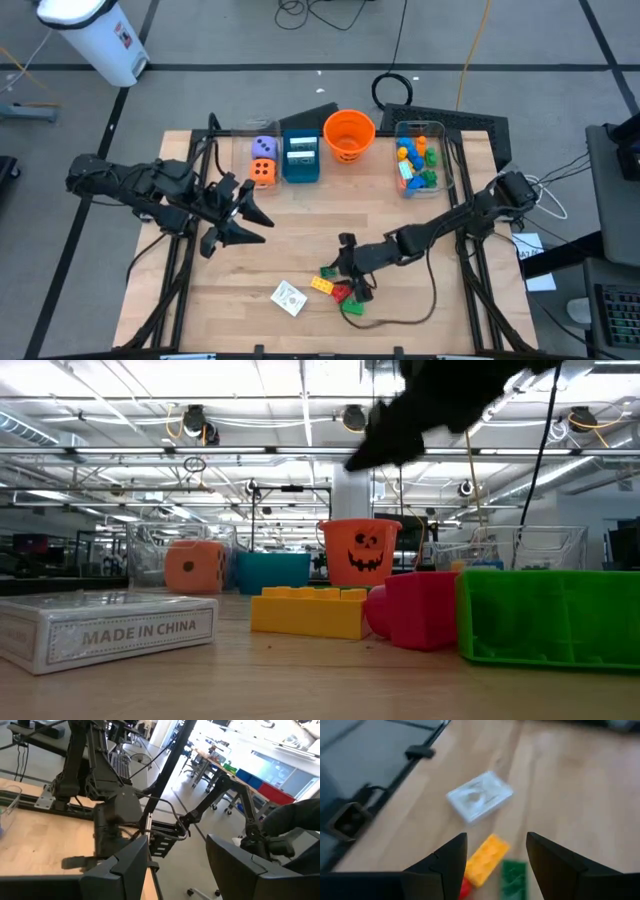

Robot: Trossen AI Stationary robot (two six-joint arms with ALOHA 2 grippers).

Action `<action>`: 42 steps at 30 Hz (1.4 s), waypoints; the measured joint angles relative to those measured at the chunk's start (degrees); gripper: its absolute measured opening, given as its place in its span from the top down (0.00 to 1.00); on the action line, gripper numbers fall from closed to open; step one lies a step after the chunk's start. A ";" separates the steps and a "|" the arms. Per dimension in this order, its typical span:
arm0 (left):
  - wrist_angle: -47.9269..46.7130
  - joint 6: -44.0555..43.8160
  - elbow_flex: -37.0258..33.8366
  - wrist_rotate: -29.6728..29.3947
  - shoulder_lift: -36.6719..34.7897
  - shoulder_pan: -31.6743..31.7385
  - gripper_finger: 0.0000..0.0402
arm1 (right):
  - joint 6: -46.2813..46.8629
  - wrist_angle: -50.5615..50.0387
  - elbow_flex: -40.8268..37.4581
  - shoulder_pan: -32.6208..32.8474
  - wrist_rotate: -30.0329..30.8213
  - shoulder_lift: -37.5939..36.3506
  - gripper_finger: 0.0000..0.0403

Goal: Pick & Place Toys
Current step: Put the green game piece into the right transparent bin

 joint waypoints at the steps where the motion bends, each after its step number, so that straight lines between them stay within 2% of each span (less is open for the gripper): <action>1: -0.15 -0.16 0.00 0.00 0.00 0.00 0.48 | 2.49 -1.74 0.00 -0.55 -0.84 0.07 0.51; 5: -0.14 -0.09 0.00 -0.64 0.01 0.00 0.48 | 5.31 -7.43 -0.14 -2.60 -2.76 0.90 0.51; 9: -0.12 0.33 0.00 -2.73 0.02 0.04 0.48 | 3.65 -5.38 0.04 -3.13 -4.25 1.10 0.51; 16: -0.10 0.83 0.00 -3.14 0.02 0.09 0.48 | 4.44 -5.17 -0.02 -4.73 -4.49 4.44 0.51; 25: -0.23 0.96 0.00 -4.77 0.02 0.15 0.48 | 4.88 -4.61 2.32 -5.42 -8.74 9.23 0.51; 36: -0.90 0.22 0.00 -5.90 0.02 0.15 0.48 | 2.20 -4.37 6.25 -5.36 -8.52 15.04 0.34; 42: -0.95 0.06 0.00 -5.91 0.02 0.15 0.48 | 2.04 -5.57 6.25 -5.33 -5.44 15.06 0.28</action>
